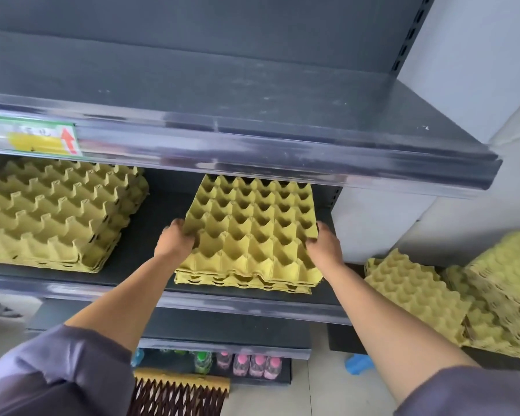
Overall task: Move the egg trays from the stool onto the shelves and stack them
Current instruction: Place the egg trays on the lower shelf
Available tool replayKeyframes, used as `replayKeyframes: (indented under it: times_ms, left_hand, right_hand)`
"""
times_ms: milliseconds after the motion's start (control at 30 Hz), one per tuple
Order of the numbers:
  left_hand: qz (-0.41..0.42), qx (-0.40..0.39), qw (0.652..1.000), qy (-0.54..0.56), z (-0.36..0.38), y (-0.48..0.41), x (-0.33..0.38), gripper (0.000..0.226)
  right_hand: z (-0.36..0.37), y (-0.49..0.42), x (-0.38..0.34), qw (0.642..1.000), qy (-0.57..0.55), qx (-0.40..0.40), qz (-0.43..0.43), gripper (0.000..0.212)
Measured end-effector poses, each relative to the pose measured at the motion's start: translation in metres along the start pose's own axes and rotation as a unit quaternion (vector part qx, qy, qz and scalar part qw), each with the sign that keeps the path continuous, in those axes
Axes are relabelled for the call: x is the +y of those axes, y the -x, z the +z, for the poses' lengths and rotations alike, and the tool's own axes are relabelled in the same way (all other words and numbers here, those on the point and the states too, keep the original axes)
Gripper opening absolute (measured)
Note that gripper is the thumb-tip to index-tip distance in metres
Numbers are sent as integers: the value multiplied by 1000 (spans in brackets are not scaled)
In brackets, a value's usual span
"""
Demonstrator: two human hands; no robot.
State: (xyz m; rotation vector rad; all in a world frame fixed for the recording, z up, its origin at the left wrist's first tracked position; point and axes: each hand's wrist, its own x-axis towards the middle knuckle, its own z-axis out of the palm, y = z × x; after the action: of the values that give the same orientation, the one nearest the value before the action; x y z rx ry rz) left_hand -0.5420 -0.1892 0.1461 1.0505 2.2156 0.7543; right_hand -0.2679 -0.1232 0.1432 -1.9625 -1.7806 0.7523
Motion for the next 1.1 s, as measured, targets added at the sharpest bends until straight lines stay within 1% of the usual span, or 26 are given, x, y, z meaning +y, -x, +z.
replayKeyframes:
  times_ms: [67,167,433,567,733,867,1000,1100]
  left_hand:
    - [4,-5,1000,0,4,1,-2,45]
    - [5,-7,1000,6,9,-1,-5,46]
    - [21,12,1000,9,11,2,-8,46]
    - [31,28,999,-4,7,-4,-9,49]
    - [38,20,999,-13,6,-14,-12,51]
    - [37,16,999,10,8,-7,-13,51]
    - [28,32,998,45,5,-1,-20,43]
    - [27,37,998,38,3,4,-19,39]
  right_hand:
    - [3,0,1,1000,14,-22,5,53]
    - [7,-4,0,999,17,-24,14,51]
    - [5,-6,-2,1000,-17,-12,9,54]
    - [4,-6,-9,999,-39,-20,12,53]
    - [12,-2,-7,997,-70,-26,28,59]
    - [9,5,-6,994,-101,-13,34,59]
    - [6,16,-4,992,-118,1,37,54]
    - [7,23,-1,992,-115,7,43,52]
